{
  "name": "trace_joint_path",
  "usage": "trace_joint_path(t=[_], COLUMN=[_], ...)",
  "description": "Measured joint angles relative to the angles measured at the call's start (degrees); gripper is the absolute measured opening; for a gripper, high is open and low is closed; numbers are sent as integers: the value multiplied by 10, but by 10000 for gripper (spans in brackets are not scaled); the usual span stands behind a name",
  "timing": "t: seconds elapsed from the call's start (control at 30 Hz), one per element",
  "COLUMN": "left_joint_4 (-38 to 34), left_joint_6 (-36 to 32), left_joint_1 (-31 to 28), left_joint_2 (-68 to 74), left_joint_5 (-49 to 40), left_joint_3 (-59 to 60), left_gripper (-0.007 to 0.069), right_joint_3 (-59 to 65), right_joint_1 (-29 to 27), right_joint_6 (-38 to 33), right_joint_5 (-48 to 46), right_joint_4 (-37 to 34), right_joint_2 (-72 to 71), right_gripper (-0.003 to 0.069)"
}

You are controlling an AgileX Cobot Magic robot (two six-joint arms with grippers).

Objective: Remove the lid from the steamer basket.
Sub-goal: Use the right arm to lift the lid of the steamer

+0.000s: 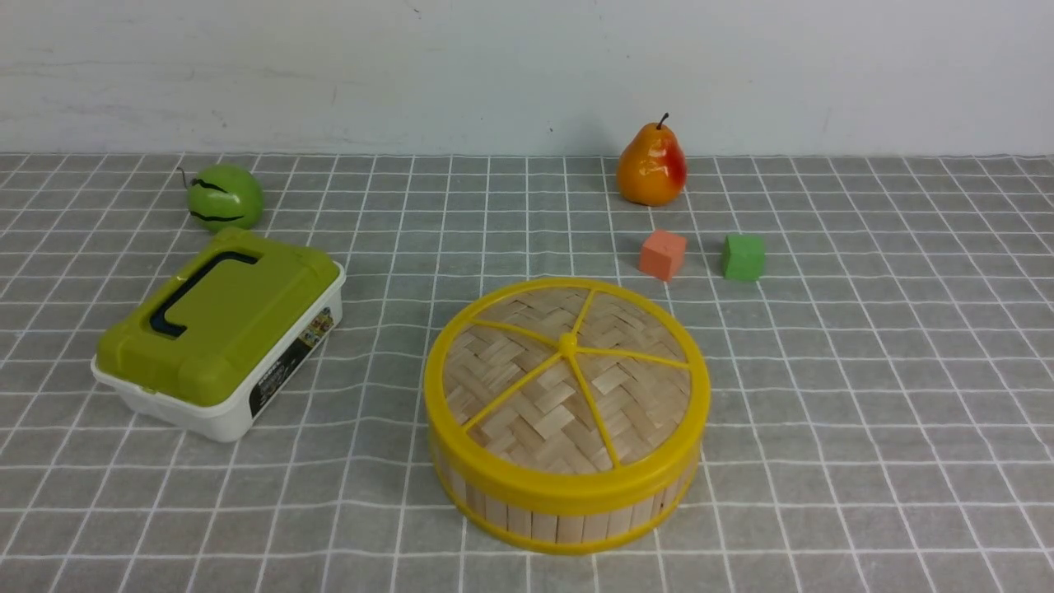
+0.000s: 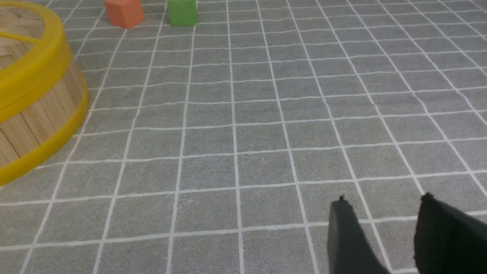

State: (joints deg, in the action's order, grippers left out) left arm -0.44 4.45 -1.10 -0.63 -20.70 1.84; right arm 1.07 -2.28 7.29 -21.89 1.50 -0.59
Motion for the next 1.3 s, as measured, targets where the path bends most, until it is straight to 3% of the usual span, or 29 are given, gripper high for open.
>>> trace_joint_path(t=[0.73, 0.87, 0.93, 1.0, 1.03, 1.17, 1.3], left_joint_4=[0, 0, 0, 0, 0, 0, 0], left_joint_6=[0, 0, 0, 0, 0, 0, 0], left_joint_1=[0, 0, 0, 0, 0, 0, 0], left_joint_2=[0, 0, 0, 0, 0, 0, 0], left_joint_5=[0, 0, 0, 0, 0, 0, 0], left_joint_3=[0, 0, 0, 0, 0, 0, 0], left_gripper=[239, 239, 239, 239, 239, 239, 239], right_joint_3=[0, 0, 1, 2, 4, 4, 4], right_joint_1=[0, 0, 0, 0, 0, 0, 0], right_joint_6=[0, 37, 102, 129, 152, 162, 162], right_joint_5=[0, 0, -1, -1, -1, 6, 7], right_joint_4=[10, -89, -221, -280, -342, -421, -421], right_joint_2=[0, 0, 0, 0, 0, 0, 0], right_gripper=[241, 241, 241, 241, 241, 241, 241])
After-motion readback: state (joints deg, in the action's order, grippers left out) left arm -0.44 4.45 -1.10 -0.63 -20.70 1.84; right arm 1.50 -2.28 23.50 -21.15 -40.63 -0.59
